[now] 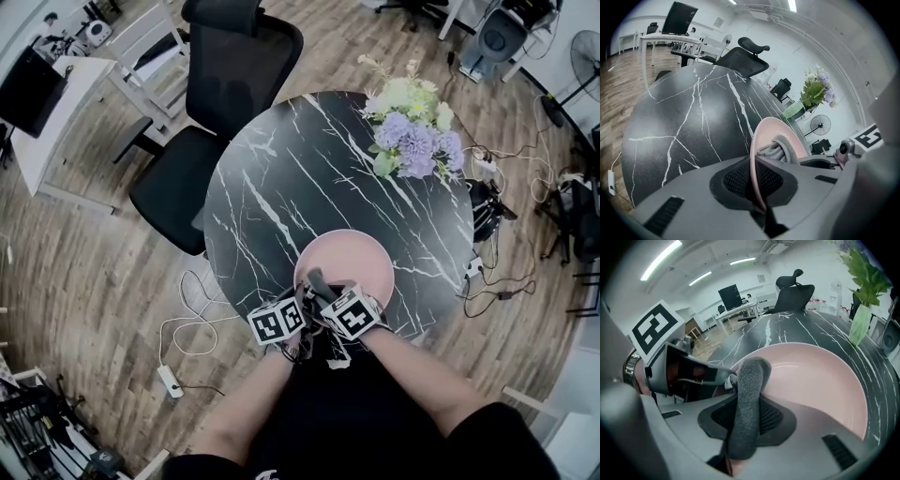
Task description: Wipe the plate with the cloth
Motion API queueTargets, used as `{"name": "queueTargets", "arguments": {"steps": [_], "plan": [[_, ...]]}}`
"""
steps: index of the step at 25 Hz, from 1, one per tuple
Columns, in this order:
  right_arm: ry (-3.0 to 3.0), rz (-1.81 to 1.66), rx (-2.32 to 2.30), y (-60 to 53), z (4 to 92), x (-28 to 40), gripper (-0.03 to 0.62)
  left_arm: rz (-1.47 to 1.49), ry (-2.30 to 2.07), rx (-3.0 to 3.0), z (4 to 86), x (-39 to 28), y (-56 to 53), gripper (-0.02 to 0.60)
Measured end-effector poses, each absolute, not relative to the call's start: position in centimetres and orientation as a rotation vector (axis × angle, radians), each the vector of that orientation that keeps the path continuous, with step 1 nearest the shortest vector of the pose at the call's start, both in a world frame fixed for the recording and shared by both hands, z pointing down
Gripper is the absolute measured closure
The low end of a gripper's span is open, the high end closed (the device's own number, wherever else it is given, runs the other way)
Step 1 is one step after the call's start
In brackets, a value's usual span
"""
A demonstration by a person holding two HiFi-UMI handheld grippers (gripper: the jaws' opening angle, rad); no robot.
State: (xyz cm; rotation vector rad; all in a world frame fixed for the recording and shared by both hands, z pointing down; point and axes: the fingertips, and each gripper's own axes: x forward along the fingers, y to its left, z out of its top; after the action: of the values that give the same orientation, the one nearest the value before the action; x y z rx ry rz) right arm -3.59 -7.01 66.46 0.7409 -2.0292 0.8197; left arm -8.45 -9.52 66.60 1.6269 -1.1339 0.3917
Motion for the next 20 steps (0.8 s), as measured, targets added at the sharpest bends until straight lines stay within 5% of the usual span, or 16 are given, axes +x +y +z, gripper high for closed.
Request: {"name": "queueTargets", "arguments": {"steps": [20], "plan": [[-1.835, 0.620, 0.945, -10.5, 66.0, 6.6, 0.482, 0.405, -1.109, 1.643, 66.6, -8.3, -9.5, 0.551]]}}
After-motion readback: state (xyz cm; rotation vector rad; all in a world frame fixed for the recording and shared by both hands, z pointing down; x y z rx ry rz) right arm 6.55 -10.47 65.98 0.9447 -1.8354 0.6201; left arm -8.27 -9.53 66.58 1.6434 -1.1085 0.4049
